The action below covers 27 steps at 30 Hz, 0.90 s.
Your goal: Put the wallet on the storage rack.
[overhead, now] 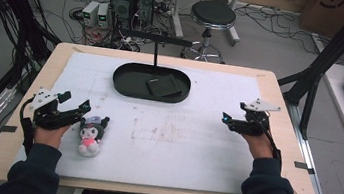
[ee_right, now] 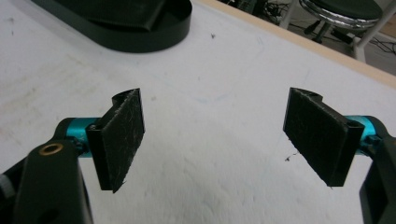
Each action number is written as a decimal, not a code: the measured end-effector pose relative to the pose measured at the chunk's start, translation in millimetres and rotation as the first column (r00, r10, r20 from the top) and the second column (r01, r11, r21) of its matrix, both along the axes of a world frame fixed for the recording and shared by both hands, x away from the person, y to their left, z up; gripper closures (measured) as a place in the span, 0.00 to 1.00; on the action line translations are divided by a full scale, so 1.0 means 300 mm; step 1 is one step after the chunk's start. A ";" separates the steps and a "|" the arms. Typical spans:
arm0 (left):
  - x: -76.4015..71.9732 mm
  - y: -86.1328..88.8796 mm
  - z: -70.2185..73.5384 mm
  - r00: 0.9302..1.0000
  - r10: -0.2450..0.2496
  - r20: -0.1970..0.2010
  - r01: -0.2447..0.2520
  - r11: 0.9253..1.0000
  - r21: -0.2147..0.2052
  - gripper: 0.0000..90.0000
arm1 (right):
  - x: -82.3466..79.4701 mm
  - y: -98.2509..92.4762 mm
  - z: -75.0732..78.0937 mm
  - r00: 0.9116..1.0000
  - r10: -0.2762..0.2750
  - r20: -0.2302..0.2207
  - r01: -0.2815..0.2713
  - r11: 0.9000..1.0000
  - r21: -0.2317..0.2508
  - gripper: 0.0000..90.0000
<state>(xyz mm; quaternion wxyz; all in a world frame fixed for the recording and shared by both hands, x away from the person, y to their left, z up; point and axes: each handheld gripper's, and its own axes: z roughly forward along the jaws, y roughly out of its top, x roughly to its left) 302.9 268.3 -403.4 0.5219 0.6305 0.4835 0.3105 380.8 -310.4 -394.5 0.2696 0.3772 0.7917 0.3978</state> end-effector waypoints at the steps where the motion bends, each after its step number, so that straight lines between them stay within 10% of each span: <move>1: 0.000 0.001 0.000 1.000 -0.001 0.002 0.001 1.000 0.004 0.23 | -0.010 -0.009 -0.011 1.000 -0.006 0.003 0.006 1.000 -0.006 0.23; 27: 0.011 -0.005 0.001 1.000 -0.030 -0.004 0.030 0.999 0.025 0.25 | -0.065 -0.094 0.005 0.996 -0.075 0.056 0.072 0.996 0.055 0.23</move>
